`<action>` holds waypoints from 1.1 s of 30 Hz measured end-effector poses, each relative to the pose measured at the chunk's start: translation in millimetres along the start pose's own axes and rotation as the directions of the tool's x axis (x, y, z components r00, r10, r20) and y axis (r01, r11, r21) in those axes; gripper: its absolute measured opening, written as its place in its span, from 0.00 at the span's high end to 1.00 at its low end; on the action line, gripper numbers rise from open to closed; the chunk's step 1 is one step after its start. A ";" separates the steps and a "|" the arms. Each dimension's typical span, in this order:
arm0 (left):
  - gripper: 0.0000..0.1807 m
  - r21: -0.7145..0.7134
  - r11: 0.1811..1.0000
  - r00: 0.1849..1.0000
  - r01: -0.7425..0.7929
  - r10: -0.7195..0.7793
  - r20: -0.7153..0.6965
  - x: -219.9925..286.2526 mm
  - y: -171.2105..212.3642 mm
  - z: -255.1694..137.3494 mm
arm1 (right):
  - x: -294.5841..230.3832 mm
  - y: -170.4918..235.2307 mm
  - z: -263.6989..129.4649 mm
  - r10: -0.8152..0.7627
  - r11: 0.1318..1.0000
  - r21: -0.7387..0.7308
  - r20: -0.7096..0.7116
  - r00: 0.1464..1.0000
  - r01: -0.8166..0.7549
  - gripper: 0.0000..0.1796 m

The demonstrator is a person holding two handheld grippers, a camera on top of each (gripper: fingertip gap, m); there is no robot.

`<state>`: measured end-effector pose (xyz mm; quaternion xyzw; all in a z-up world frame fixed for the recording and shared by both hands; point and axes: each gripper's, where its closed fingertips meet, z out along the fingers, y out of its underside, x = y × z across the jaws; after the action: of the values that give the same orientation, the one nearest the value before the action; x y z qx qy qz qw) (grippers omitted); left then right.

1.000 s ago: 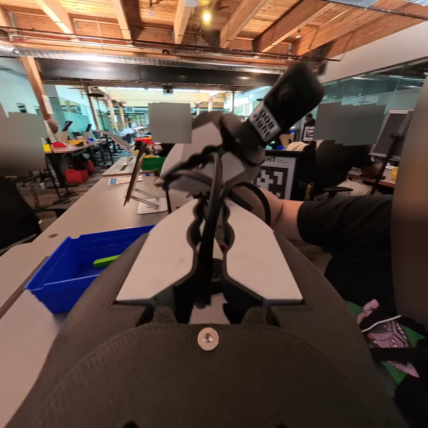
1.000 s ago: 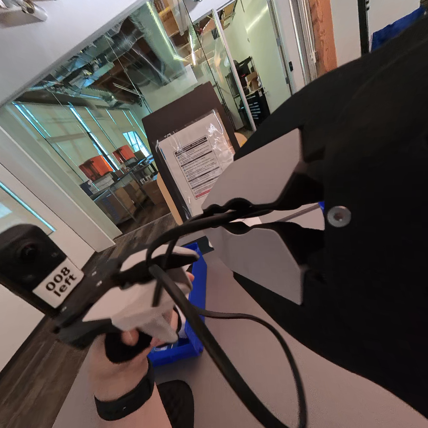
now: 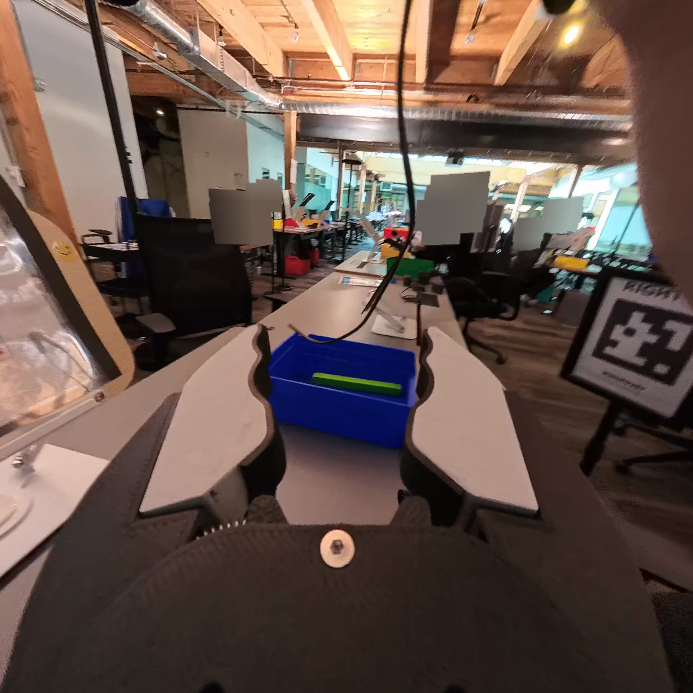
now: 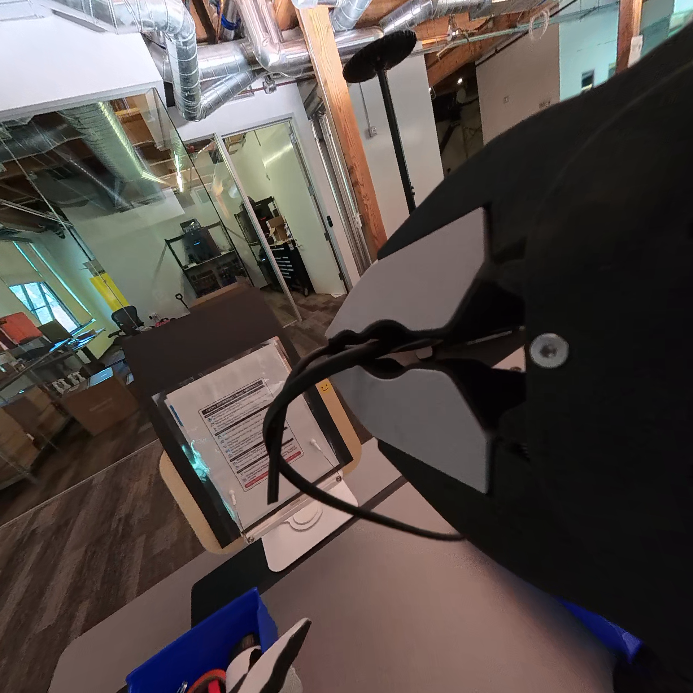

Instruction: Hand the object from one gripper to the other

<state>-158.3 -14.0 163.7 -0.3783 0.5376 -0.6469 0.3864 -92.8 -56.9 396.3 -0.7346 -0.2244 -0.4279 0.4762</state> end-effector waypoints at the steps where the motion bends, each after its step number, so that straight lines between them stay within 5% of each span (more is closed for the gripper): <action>1: 0.57 -0.006 1.000 1.000 -0.030 0.030 0.006 2.8 1.4 3.5 | -0.4 -2.2 0.1 -0.011 1.000 -0.005 -0.004 1.000 0.011 0.97; 5: 0.51 -0.019 0.995 0.995 -0.095 0.094 -0.025 27.4 7.8 24.4 | -4.6 -8.5 1.5 -0.034 0.999 -0.016 -0.003 0.999 0.034 0.97; 9: 0.51 -0.190 0.959 0.969 -0.208 0.229 0.091 22.4 39.0 47.7 | -5.2 -10.7 1.5 -0.045 0.999 -0.022 -0.001 0.999 0.045 0.97; 13: 1.00 -0.221 0.927 0.922 -0.302 0.343 0.178 14.0 38.1 47.0 | -0.9 2.3 2.2 -0.035 0.998 -0.056 -0.005 0.999 0.035 0.97; 19: 1.00 -0.182 0.940 0.945 -0.287 0.309 0.106 28.3 22.2 30.5 | 9.1 45.3 7.7 0.007 0.991 -0.131 -0.014 1.000 -0.008 0.97; 21: 0.87 -0.155 0.946 0.951 -0.286 0.300 0.073 33.5 17.7 26.3 | 12.1 53.9 7.4 0.018 0.990 -0.140 -0.017 1.000 -0.020 0.97; 23: 0.85 -0.140 0.956 0.964 -0.259 0.264 0.018 40.1 16.4 23.9 | 14.5 57.6 6.0 0.020 0.989 -0.144 -0.021 1.000 -0.023 0.97; 27: 1.00 -0.125 0.972 0.980 -0.200 0.197 -0.037 42.8 18.4 25.2 | 18.1 52.2 0.8 0.018 0.992 -0.126 -0.026 0.999 -0.021 0.97; 30: 0.73 -0.119 0.976 0.984 -0.180 0.179 -0.019 38.6 21.7 31.2 | 19.5 44.7 -3.3 0.011 0.993 -0.116 -0.028 1.000 -0.014 0.97; 33: 0.70 -0.123 0.978 0.986 -0.169 0.168 -0.014 39.6 26.4 38.7 | 20.4 39.0 -5.8 -0.001 0.993 -0.114 -0.033 0.999 -0.003 0.97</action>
<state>-137.2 -68.7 145.8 -0.3534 0.6076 -0.5780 0.4145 -55.6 -81.0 394.8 -0.7536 -0.1913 -0.4520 0.4372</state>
